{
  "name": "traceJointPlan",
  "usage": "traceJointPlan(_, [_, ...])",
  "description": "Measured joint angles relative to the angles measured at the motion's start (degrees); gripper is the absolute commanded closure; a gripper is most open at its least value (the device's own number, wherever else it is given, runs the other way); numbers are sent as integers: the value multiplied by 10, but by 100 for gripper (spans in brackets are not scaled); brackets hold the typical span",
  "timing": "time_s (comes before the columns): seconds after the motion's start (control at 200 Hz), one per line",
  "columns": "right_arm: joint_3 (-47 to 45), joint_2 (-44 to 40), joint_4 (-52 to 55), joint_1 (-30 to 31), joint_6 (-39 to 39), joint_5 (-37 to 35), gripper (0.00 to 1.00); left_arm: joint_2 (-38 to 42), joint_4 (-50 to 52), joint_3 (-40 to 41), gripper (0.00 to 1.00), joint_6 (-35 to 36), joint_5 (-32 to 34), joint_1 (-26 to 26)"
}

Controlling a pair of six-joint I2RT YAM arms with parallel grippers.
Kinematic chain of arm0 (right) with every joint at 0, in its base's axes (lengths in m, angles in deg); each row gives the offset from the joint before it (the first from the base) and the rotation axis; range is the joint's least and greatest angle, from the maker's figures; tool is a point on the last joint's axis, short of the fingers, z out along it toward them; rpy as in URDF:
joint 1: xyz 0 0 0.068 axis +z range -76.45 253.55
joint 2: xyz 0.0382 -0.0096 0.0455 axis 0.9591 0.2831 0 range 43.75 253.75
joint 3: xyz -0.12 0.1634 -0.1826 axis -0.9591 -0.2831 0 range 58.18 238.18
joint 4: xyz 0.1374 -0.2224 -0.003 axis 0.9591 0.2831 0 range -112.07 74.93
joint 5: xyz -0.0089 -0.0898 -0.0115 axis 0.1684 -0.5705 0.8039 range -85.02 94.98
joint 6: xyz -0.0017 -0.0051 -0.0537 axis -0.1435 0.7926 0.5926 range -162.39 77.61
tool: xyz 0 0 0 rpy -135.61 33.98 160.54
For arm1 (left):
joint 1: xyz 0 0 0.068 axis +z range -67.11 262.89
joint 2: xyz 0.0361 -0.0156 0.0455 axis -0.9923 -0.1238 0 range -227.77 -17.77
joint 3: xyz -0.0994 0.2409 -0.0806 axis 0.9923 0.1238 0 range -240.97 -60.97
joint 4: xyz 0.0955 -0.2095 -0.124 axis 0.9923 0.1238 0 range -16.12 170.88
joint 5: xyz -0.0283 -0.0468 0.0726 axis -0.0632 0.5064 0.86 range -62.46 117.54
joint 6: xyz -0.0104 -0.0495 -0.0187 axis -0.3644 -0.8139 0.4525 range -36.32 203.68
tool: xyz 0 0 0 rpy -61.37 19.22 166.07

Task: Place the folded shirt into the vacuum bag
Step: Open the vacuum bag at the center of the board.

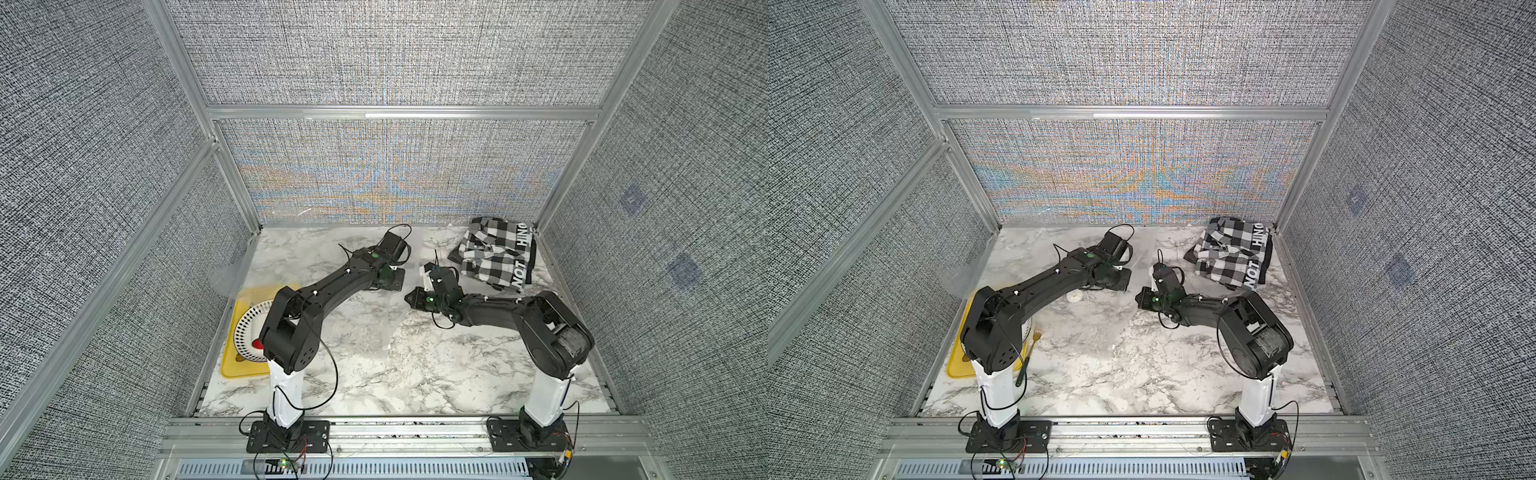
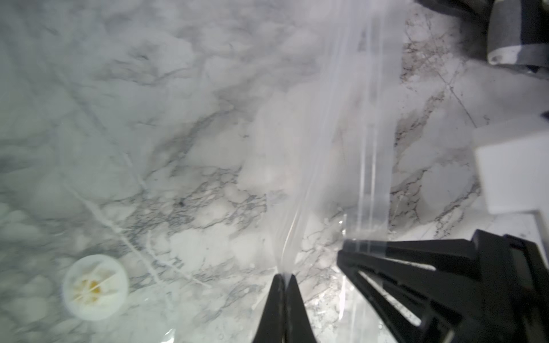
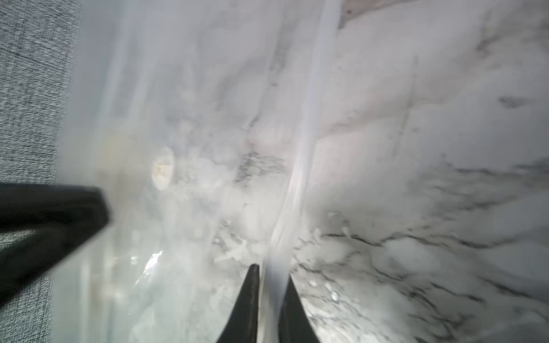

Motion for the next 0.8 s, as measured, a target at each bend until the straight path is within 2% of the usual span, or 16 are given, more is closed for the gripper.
traceJointPlan(0.085, [-3,-6,9,-5,-3,-15,100,15,10,1,100,3,36,0])
traceJointPlan(0.165, [-3,-16,8,-5,-2,-26,100,19,12,3,94,7,54,1])
traceJointPlan(0.39, [14,-30,-6,18,0,-10,100,-13,9,8,60,10,28,0])
traceJointPlan(0.49, [17,-37,-8,23,1,-3,100,-29,5,7,56,2,13,0])
traceJointPlan(0.671, [14,-48,-8,23,3,-3,100,-44,-7,-4,56,-3,6,1])
traceJointPlan(0.756, [11,-48,-7,23,4,-3,100,-48,-4,-7,41,-6,6,2])
traceJointPlan(0.801, [8,-48,-7,22,5,-6,100,-48,-5,-9,40,-7,5,2])
